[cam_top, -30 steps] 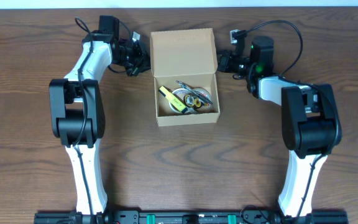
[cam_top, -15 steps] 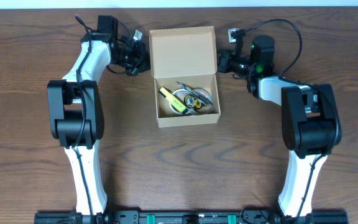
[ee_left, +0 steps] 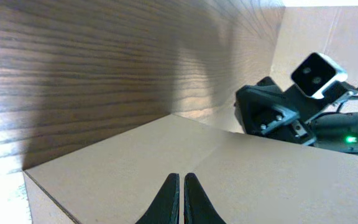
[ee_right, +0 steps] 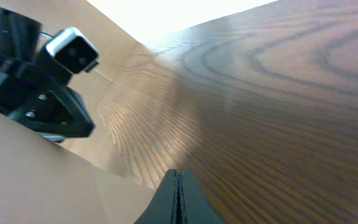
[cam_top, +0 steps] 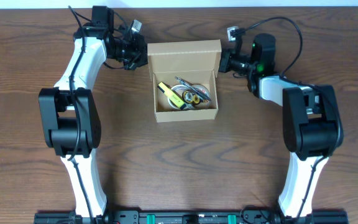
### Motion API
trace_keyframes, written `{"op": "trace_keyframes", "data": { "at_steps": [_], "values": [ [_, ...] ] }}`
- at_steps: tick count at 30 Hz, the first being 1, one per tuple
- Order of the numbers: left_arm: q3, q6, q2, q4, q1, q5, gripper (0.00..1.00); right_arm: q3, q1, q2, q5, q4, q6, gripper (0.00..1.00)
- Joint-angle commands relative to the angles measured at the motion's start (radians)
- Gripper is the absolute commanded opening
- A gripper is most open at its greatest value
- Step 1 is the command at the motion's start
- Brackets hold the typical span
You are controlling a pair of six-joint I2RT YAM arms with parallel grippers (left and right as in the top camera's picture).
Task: Pack container
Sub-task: 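Fold the lid flaps inward with both grippers to close the box, then press the closed lid down with the right gripper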
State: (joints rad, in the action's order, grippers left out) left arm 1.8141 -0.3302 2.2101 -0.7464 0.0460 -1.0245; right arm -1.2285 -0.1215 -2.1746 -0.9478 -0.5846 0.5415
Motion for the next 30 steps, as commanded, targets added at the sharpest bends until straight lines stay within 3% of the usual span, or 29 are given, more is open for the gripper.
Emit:
{"op": "trace_keyframes", "data": {
  "at_steps": [1, 7, 12, 20, 27, 30],
  "values": [
    [-0.005, 0.056, -0.026, -0.019, 0.0, -0.035, 0.06, -0.015, -0.01, 0.057, -0.042, -0.001, -0.025, 0.02],
    [-0.005, 0.115, -0.063, -0.067, 0.0, -0.028, 0.06, -0.015, -0.011, 0.116, -0.055, 0.061, -0.043, 0.02],
    [-0.005, 0.163, -0.101, -0.135, 0.0, 0.028, 0.06, -0.015, -0.022, 0.193, -0.039, 0.223, -0.138, 0.02],
    [-0.005, 0.204, -0.15, -0.239, 0.001, 0.071, 0.06, -0.015, -0.087, 0.397, 0.188, 0.63, -0.327, 0.02],
    [-0.005, 0.264, -0.172, -0.354, 0.001, 0.104, 0.06, -0.015, -0.158, 0.502, 0.317, 0.834, -0.375, 0.01],
    [-0.005, 0.264, -0.187, -0.387, 0.001, 0.191, 0.06, -0.018, -0.195, 0.512, 0.371, 0.899, -0.375, 0.01]
  ]
}}
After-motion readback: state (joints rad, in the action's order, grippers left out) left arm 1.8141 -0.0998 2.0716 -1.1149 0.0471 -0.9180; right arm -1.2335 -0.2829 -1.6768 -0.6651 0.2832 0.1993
